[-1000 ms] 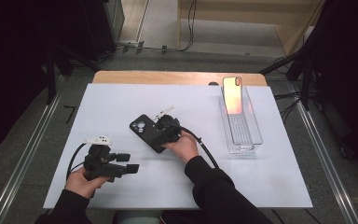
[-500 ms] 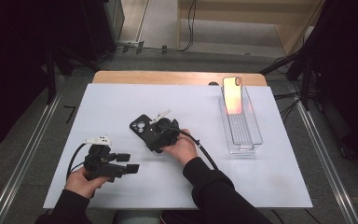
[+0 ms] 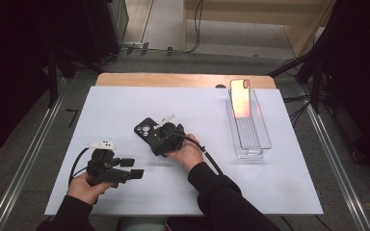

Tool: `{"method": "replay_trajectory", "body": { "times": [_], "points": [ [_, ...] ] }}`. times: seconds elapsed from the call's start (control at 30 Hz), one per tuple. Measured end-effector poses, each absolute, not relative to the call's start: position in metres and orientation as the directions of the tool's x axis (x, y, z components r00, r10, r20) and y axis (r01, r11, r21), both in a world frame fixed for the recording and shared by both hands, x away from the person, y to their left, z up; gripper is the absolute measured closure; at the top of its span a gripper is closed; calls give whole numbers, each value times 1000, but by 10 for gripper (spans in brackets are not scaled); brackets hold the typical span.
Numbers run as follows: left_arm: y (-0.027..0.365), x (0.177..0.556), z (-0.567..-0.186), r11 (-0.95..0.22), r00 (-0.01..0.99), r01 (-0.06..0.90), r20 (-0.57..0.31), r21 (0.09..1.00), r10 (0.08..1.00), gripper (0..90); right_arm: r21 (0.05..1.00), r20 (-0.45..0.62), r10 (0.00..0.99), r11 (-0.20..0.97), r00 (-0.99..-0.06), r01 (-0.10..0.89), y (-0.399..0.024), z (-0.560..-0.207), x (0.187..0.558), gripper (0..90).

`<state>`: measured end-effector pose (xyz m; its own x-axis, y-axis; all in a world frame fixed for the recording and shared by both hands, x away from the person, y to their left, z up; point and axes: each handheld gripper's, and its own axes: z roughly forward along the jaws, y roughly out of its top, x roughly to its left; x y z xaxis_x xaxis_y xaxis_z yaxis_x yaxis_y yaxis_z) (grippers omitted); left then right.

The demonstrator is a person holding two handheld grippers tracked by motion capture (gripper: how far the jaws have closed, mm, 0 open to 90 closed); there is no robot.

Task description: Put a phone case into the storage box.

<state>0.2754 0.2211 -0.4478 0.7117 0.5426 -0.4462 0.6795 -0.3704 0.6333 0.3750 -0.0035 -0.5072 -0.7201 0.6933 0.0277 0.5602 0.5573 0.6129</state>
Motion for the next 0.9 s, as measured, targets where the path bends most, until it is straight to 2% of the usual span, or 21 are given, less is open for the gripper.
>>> {"method": "replay_trajectory", "body": {
  "times": [0.53,0.9],
  "points": [
    [222,275,-447,-360,714,676,-451,643,535,273,615,90,696,524,-713,589,-14,-500,381,139],
    [219,275,-440,-318,683,708,-497,630,535,232,659,136,695,469,-706,588,-39,-468,376,139]
  ]
}}
